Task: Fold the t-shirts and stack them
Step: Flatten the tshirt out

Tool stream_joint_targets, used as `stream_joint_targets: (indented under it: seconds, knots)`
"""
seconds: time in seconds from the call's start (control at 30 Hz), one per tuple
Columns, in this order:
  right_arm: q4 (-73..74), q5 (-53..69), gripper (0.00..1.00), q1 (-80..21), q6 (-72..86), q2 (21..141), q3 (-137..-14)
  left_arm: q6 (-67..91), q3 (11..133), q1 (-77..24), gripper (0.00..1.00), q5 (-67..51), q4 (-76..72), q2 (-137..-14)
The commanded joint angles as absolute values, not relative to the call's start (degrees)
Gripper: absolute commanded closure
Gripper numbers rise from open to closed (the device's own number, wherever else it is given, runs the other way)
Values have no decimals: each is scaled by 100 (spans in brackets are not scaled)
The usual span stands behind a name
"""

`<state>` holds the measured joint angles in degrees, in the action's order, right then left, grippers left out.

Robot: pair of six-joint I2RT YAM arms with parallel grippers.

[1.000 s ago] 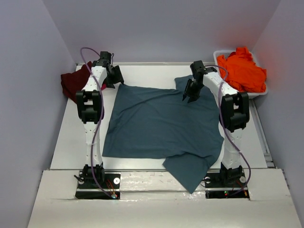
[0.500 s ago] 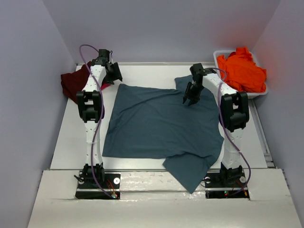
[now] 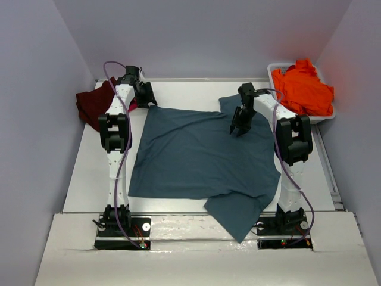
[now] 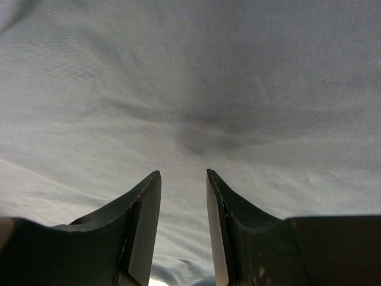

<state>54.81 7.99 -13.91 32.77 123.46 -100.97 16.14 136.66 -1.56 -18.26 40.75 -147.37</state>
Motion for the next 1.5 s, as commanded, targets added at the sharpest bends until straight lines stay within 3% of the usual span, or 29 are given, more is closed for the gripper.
stream_joint_targets:
  seconds: [0.0, 0.3, 0.6, 0.63, 1.27, 1.47]
  knots:
    - [5379, 809, 58, -1371, 3234, 12067, -9941, 1582, 13799, -105, 44, -2206, 3946, -14810]
    - [5256, 826, 58, -1371, 3252, 12111, -9774, 1591, 13694, -53, 50, -2294, 3920, -14634]
    - [5212, 844, 58, -1371, 3252, 12120, -9730, 1600, 13553, 53, 93, -2031, 3929, -14406]
    - [5203, 844, 58, -1371, 3243, 12120, -9721, 1600, 13535, 53, 94, -1987, 3937, -14379]
    - [5150, 818, 58, -1371, 3146, 12076, -9650, 1626, 13386, 378, 94, -1284, 3955, -14010]
    - [5132, 177, 57, -1319, 3129, 12330, -10685, 1661, 13157, 439, 94, -1213, 3929, -13834]
